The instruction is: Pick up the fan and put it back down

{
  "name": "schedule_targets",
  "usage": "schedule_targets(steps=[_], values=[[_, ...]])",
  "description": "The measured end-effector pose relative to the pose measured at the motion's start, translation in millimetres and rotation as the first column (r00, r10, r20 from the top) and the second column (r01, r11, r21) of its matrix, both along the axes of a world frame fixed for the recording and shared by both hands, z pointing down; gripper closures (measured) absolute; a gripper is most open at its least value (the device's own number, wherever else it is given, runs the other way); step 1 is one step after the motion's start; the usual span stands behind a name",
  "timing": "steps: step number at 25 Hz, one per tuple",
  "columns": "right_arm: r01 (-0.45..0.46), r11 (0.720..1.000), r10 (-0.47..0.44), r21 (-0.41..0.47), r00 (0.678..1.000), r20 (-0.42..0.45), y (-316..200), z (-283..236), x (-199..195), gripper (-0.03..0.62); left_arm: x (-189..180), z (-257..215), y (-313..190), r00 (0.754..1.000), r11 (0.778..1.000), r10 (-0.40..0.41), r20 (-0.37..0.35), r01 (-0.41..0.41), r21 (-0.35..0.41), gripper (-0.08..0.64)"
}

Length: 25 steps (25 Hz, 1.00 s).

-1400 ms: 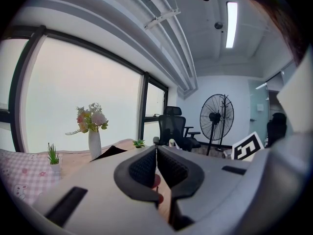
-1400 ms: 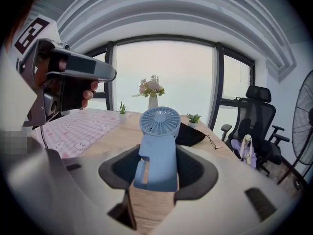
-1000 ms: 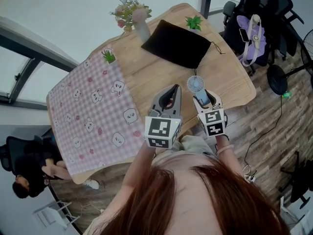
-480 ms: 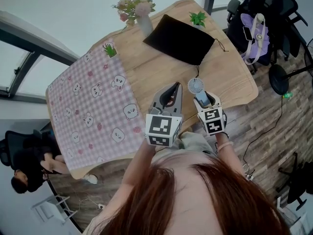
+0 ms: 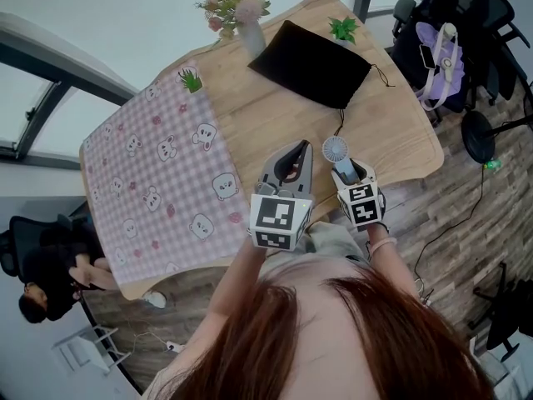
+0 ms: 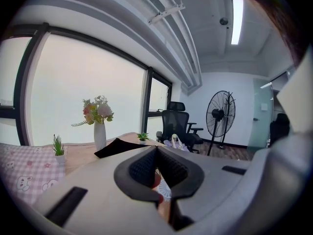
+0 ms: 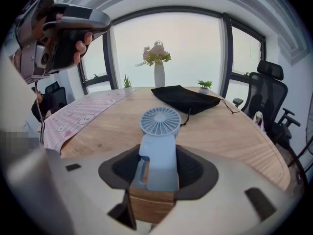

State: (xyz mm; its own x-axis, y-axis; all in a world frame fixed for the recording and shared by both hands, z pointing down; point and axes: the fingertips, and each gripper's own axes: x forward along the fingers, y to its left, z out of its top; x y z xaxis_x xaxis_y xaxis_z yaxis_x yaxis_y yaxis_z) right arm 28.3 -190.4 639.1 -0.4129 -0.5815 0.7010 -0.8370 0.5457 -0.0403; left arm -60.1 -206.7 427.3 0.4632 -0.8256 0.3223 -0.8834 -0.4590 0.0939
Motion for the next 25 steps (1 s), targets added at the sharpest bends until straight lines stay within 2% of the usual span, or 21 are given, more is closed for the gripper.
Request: schedule_targets(steps=[8, 25], values=[[-0.003, 0.999, 0.003, -0.045, 1.0, 0.002, 7.0, 17.1, 0.1, 0.377, -5.0, 2.9, 0.5, 1.0, 1.0, -0.016, 0.004, 0.016, -0.012, 0.548], [0.02, 0.998, -0.021, -0.061, 1.0, -0.007, 7.2, 30.7, -4.2, 0.377, -10.1, 7.9, -0.4, 1.0, 0.999, -0.026, 0.01, 0.027, -0.028, 0.548]])
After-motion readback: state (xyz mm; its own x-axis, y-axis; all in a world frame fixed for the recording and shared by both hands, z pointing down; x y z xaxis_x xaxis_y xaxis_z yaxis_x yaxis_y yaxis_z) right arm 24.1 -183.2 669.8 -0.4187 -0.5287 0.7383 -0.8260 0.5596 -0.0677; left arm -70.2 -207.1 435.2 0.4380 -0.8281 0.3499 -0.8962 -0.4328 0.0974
